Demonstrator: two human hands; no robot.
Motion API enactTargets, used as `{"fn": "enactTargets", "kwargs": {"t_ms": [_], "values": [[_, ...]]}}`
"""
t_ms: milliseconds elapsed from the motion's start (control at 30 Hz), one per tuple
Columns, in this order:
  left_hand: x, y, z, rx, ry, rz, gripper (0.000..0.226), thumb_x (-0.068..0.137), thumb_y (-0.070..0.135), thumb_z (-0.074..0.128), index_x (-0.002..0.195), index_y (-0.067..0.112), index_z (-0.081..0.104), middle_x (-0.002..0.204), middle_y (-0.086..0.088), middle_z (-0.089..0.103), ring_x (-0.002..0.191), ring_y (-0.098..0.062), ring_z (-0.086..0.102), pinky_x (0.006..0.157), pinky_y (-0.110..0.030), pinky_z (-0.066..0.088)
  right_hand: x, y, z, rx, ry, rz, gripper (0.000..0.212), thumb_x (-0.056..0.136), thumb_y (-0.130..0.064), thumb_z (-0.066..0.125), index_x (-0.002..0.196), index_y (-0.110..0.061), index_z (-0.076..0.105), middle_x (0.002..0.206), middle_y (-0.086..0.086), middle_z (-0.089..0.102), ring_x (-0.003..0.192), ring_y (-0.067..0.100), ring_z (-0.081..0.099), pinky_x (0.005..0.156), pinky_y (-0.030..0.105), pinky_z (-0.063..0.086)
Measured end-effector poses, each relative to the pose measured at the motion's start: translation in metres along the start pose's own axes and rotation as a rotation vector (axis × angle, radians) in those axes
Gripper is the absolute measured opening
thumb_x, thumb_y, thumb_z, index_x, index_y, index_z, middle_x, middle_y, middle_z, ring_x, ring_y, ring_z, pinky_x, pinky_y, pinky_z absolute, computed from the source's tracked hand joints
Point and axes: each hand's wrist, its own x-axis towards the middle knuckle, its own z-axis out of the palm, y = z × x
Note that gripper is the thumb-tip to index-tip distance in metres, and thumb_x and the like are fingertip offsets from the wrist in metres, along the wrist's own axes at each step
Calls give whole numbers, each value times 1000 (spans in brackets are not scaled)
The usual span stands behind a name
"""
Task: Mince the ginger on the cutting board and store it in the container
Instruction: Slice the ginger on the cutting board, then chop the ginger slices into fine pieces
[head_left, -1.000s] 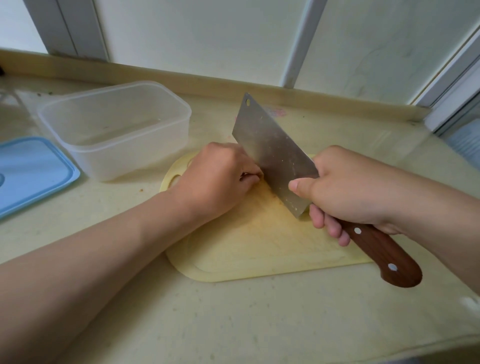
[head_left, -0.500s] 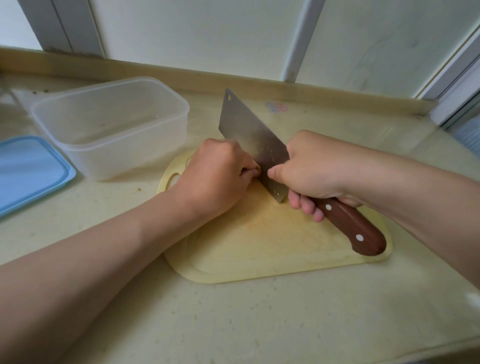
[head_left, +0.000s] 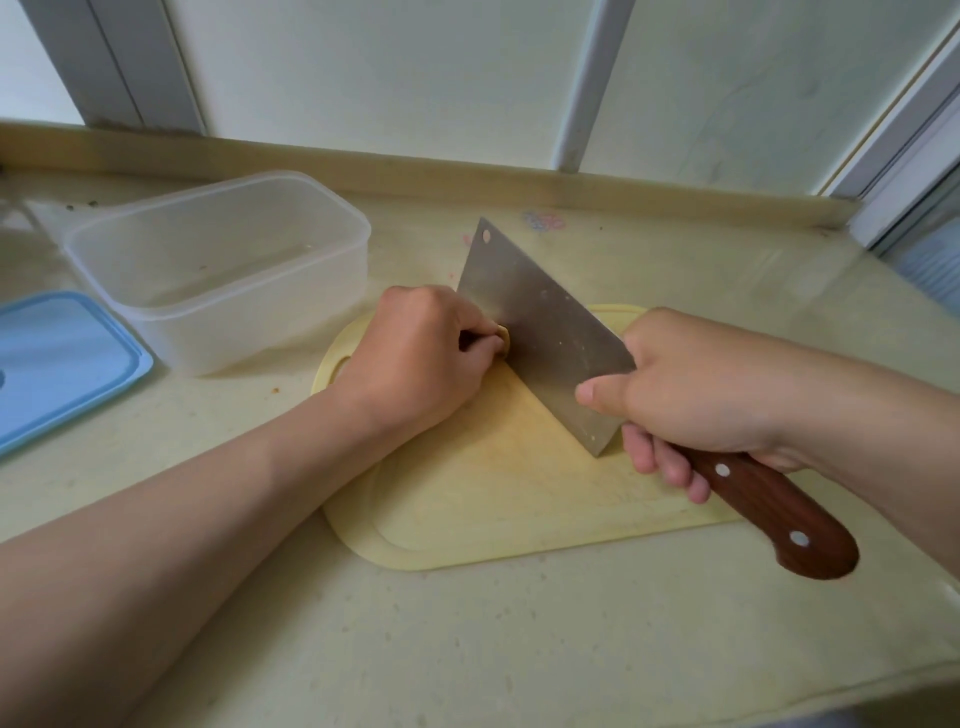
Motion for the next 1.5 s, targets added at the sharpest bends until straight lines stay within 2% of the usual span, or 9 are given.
{"fn": "enactTargets", "kwargs": {"t_ms": [233,400,533,700,833,1133,1267,1367,1500], "values": [[-3,3,-3,-3,0,-46,18,79,6,71,88,17,81,85,5,75,79,-6,64,76,-10,47,3,15,-3,151,24,-72,33,108,-23,55,83,-4,50,39,4,52,30,14,44,36,24,43],[-1,7,-7,-23,-37,-196,21,80,2,64,89,13,79,79,9,70,73,-8,64,68,-15,50,17,21,-12,258,-29,-94,27,106,-23,58,88,-4,51,50,9,56,33,15,44,36,24,42],[0,9,-8,-34,-13,-247,22,80,1,61,89,15,76,73,17,64,71,-2,62,57,-7,44,33,27,-25,341,-121,-109,20,104,-21,60,93,-6,53,58,11,57,35,16,42,36,23,41],[3,9,-8,-85,32,-362,26,79,-1,57,82,18,74,66,12,64,64,-3,59,51,-8,40,56,31,-38,517,-239,-151,19,98,-17,61,86,-5,52,57,13,52,30,12,40,31,22,39],[5,7,-6,-118,44,-384,29,80,-4,56,81,19,74,69,5,68,64,-9,62,51,-11,42,65,34,-43,687,-297,-176,21,76,-21,64,76,-7,49,53,11,48,26,10,38,27,20,35],[3,19,-8,-95,53,-258,30,82,0,50,86,14,76,79,10,69,73,-5,63,62,-11,44,66,48,-48,885,-417,-218,21,75,-20,62,57,-12,56,50,8,47,24,8,39,25,19,36],[26,46,-9,-586,139,-556,34,87,-2,40,85,3,73,82,-10,74,79,-20,69,69,-30,56,64,53,-48,964,-473,-246,22,75,-22,61,55,-13,59,48,5,49,25,7,41,25,20,37],[40,59,-4,-1169,-5,-937,38,95,13,36,113,-8,62,103,-27,70,94,-36,69,77,-40,58,64,54,-47,1001,-498,-253,22,75,-26,60,57,-15,60,48,3,50,26,7,41,27,18,37],[37,67,9,-1465,-204,-994,64,101,39,28,136,-10,50,135,-32,56,123,-46,58,94,-48,52,62,56,-45,969,-487,-270,17,75,-28,60,77,-11,57,50,2,51,28,7,42,30,19,36]]}}
